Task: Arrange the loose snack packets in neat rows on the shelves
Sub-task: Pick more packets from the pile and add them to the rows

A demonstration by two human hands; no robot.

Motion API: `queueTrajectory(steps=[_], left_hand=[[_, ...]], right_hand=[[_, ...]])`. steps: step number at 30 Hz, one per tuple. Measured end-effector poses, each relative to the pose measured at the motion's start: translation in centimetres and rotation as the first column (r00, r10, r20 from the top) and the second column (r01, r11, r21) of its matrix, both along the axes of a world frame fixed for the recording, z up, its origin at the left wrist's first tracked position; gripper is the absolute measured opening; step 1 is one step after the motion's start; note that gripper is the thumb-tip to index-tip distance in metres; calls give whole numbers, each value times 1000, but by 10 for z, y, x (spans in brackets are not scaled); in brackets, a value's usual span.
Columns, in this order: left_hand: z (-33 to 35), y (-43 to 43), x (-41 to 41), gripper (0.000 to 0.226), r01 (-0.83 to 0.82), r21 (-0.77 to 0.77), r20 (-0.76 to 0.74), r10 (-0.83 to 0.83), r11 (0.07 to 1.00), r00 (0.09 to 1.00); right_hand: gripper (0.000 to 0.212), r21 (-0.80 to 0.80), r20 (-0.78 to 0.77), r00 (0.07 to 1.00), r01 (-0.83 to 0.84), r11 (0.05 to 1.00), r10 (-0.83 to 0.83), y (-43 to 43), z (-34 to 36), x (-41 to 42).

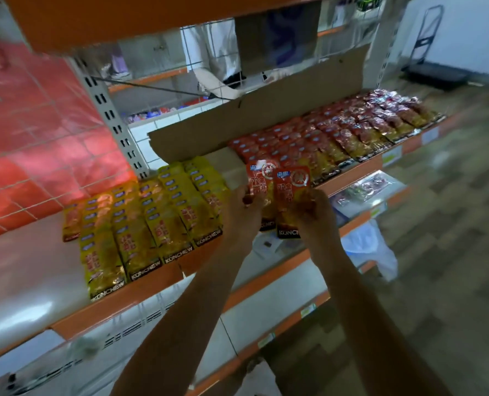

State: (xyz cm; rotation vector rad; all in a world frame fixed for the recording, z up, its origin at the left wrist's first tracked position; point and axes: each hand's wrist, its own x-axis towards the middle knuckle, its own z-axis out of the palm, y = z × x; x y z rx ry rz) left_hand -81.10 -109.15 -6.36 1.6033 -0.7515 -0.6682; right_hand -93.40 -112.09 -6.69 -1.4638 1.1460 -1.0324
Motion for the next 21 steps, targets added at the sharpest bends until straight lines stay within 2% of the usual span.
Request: queueTrajectory(steps=[5,7,10,15,18,21], left_hand=[[-6,-60,-2,6,55,10,37,-55,998,998],[-6,-86,-2,15,77,36,74,-79,996,994],[-4,-120,-1,15,108,41,91,-112,993,990],[-6,-169,-6,3,100,64,163,-109,993,981],[-7,-187,-14,10,115,65,172,-125,991,977],[-9,-207,-22,6,130,128,298,-163,983,941]], right_hand=[[34,20,-50,997,58,998,-57,-61,-5,-10],[27,9,-91,992,84,996,-83,-88,-7,-13],[13,-28,-138,984,113,993,-116,-127,-9,-20],[12,-52,-150,976,152,987,-159,-186,-13,-30],[13,-68,-136,983,118,991,-126,-216,-16,-38],[17,-28,-61,995,74,997,-76,-248,-16,-50]])
